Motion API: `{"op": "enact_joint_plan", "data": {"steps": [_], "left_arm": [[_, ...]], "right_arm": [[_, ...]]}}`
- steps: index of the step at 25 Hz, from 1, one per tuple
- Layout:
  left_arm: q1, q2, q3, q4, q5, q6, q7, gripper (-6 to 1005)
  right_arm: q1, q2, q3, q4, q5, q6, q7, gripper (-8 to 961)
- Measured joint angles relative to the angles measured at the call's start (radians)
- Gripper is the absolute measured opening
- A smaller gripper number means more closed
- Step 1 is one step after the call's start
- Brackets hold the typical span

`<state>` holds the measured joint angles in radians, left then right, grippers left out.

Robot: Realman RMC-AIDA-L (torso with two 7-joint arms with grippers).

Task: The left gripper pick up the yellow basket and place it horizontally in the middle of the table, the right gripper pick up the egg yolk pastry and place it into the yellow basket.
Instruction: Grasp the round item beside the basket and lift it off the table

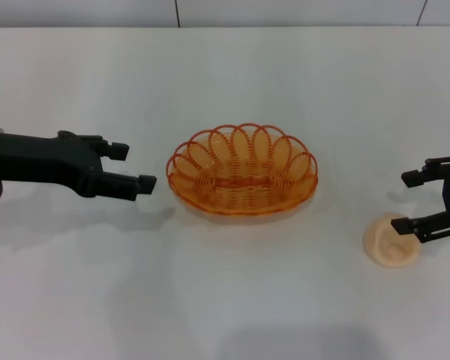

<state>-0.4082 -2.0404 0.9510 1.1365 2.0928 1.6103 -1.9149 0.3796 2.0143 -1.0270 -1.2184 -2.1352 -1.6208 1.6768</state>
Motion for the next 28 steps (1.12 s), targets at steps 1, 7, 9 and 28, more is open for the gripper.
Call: {"op": "enact_joint_plan", "data": {"steps": [1, 7, 9, 28], "left_arm": [[0.002, -0.003, -0.001, 0.002, -0.003, 0.007, 0.002, 893], [0.011, -0.019, -0.004, 0.006, -0.01, 0.016, 0.005, 893], [0.012, -0.022, -0.004, 0.007, -0.01, 0.019, 0.004, 893], [0.009, -0.026, -0.005, 0.009, -0.046, 0.043, 0.0, 893]], "right_arm": [[0.0, 0.0, -0.005, 0.001, -0.003, 0.003, 0.0, 826], [-0.002, 0.0, -0.036, 0.019, -0.027, 0.024, 0.001, 826], [-0.004, 0.0, -0.041, 0.022, -0.032, 0.025, 0.001, 826], [-0.007, 0.0, -0.113, 0.042, -0.048, 0.091, 0.011, 395]]}}
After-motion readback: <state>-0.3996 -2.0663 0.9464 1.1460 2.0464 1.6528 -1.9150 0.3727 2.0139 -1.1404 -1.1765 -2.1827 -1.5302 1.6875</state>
